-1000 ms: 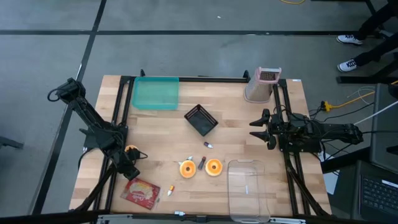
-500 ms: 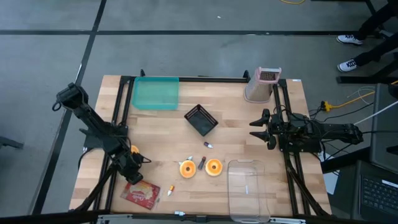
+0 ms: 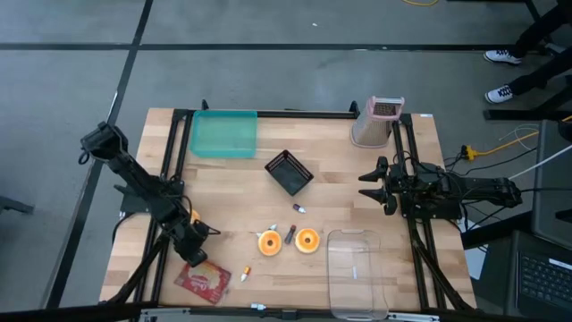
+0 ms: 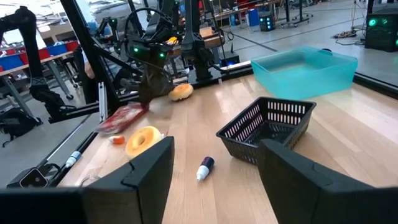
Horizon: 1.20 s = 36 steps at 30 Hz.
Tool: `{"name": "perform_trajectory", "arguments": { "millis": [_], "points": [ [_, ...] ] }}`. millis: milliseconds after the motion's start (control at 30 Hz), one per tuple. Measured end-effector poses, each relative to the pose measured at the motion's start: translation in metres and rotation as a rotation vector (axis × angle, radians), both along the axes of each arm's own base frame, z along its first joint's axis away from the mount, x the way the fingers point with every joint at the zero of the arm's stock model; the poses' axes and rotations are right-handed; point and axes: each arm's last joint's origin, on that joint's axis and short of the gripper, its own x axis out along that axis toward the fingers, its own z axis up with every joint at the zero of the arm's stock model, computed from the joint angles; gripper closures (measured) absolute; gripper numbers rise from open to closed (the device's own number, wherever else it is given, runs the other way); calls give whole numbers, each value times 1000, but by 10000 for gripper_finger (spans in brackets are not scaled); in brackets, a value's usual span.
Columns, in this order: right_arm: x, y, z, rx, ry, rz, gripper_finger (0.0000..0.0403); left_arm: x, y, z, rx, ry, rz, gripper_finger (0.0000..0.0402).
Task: Pick & Place Food Item
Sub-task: Put the red popcorn bag into the blue bin
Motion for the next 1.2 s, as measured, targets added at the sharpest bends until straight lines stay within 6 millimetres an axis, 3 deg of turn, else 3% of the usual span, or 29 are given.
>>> {"name": "perform_trajectory", "arguments": {
  "millis": [200,400,833,1200],
  "points": [
    [0,0,0,0,0,0,175,14,-7,17,-150,-158,69,399],
    [0,0,0,0,0,1,175,26,-1,40,-239,-343,221,400],
    [0,0,0,0,0,0,175,40,38,104,-325,-903,475,400],
    [0,0,0,0,0,1,175,52,75,130,-192,-1266,593,399]
  ]
}}
